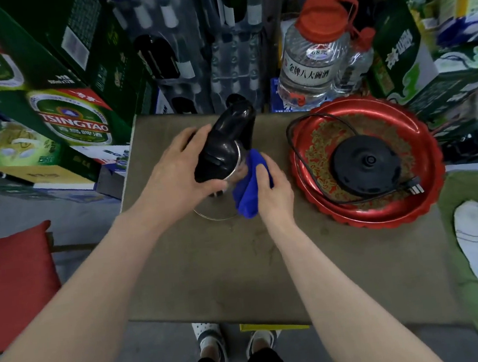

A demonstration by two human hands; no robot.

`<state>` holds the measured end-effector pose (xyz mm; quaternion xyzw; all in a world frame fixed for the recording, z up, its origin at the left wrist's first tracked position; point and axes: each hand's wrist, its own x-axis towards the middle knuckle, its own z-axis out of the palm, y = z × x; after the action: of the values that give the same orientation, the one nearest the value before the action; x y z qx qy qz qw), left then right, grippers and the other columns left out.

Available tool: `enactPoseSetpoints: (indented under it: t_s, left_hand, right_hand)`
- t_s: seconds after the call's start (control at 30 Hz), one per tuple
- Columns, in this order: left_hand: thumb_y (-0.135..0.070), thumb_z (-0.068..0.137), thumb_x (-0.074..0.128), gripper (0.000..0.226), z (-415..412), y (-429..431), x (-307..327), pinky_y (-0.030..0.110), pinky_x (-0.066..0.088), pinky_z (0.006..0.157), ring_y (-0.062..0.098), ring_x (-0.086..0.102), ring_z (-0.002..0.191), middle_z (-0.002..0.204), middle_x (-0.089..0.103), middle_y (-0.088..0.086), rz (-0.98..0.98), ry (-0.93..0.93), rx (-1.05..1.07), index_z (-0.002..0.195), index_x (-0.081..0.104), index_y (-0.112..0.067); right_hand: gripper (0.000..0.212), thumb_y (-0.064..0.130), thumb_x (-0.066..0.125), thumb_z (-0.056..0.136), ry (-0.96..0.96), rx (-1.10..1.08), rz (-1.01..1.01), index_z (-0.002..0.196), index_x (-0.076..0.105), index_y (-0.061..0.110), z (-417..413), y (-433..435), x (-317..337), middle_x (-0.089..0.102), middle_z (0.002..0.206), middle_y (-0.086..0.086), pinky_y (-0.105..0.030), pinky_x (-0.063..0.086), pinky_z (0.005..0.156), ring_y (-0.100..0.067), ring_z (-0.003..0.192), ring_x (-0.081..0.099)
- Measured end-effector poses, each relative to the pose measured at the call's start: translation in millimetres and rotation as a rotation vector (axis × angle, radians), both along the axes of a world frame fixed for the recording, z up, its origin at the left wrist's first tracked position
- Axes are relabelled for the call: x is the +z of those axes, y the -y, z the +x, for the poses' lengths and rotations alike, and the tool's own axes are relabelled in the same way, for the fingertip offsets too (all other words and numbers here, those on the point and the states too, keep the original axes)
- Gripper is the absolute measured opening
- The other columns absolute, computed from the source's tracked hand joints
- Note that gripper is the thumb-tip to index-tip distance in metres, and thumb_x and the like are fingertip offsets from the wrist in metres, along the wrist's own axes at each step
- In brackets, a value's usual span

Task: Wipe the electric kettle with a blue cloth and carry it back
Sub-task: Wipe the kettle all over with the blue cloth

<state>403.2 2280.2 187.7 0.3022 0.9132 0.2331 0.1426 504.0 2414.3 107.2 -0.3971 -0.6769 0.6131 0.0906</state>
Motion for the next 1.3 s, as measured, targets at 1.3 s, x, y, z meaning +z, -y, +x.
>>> enactPoseSetpoints:
  t_s: [1.3]
  left_hand:
    - [-0.041,0.063,0.087,0.098,-19,2,0,0.039,0.041,0.101,0.027,0.048,0.129,0.148,0.037,-0.002,-0.056,-0.106,-0.016,0.146,0.037,-0.024]
  right_hand:
    - [0.039,0.008,0.062,0.098,0.012,0.103,-0.051,0.123,0.055,0.038,-2,0,-13,0.064,0.131,0.005,-0.046,0.054,0.104,-0.024,0.121,0.064]
